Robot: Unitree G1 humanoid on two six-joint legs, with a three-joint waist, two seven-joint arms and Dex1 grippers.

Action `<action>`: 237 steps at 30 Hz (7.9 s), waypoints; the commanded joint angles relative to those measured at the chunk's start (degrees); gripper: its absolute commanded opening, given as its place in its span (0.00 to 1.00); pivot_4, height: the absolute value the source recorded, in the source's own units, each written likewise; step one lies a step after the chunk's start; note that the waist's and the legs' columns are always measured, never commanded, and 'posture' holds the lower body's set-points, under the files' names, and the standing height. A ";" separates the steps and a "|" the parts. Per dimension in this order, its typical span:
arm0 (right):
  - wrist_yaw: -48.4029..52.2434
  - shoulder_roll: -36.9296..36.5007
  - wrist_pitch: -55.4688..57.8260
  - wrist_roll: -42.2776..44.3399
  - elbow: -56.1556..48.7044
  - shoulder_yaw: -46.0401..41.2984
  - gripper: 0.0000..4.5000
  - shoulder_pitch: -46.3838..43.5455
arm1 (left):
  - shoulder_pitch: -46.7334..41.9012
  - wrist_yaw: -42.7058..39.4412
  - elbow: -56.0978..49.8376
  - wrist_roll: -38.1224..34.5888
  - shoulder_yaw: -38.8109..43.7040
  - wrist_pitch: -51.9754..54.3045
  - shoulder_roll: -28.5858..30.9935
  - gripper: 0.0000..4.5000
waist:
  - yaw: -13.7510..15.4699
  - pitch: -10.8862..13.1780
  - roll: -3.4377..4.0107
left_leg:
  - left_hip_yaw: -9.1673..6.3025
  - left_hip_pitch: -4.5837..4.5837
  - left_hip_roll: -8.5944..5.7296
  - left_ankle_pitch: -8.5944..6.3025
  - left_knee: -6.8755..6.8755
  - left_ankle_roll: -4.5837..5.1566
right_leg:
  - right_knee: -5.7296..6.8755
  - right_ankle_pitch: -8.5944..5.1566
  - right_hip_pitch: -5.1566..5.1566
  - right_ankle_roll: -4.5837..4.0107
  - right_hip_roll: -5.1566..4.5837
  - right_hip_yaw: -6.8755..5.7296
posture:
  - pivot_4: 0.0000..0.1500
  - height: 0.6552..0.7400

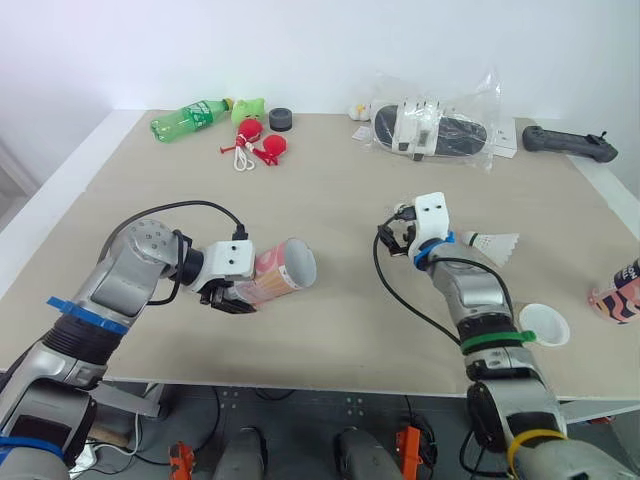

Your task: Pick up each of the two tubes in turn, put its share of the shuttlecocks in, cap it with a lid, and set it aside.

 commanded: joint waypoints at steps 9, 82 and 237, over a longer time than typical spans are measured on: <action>-1.05 0.72 -11.40 -1.69 14.99 -1.40 0.19 -7.74 | 1.66 0.37 -1.78 -0.39 -1.84 1.34 -0.76 0.64 | -0.07 0.00 0.00 | -0.01 0.03 0.00 0.00 -0.03 0.00 | 0.00 0.01 0.02 -0.01 0.00 0.00 | 1.00 1.00; 5.80 -21.66 29.72 12.54 -50.39 -22.98 0.99 34.68 | 1.44 0.23 1.21 -0.12 -3.46 -0.59 -4.94 0.64 | 1.40 -0.08 0.24 | 0.00 -0.05 -0.22 -0.01 0.06 -0.01 | -0.02 -0.35 0.12 -0.08 -0.20 0.07 | 1.00 1.00; 79.21 -63.68 -14.12 -2.53 -16.82 17.75 0.99 4.75 | 8.58 23.69 -3.95 -12.71 5.17 -2.44 -27.68 0.64 | 0.90 0.04 0.24 | 0.62 -0.75 -0.88 -0.05 -0.25 0.21 | -0.79 -0.99 0.64 0.50 -1.58 -0.55 | 1.00 1.00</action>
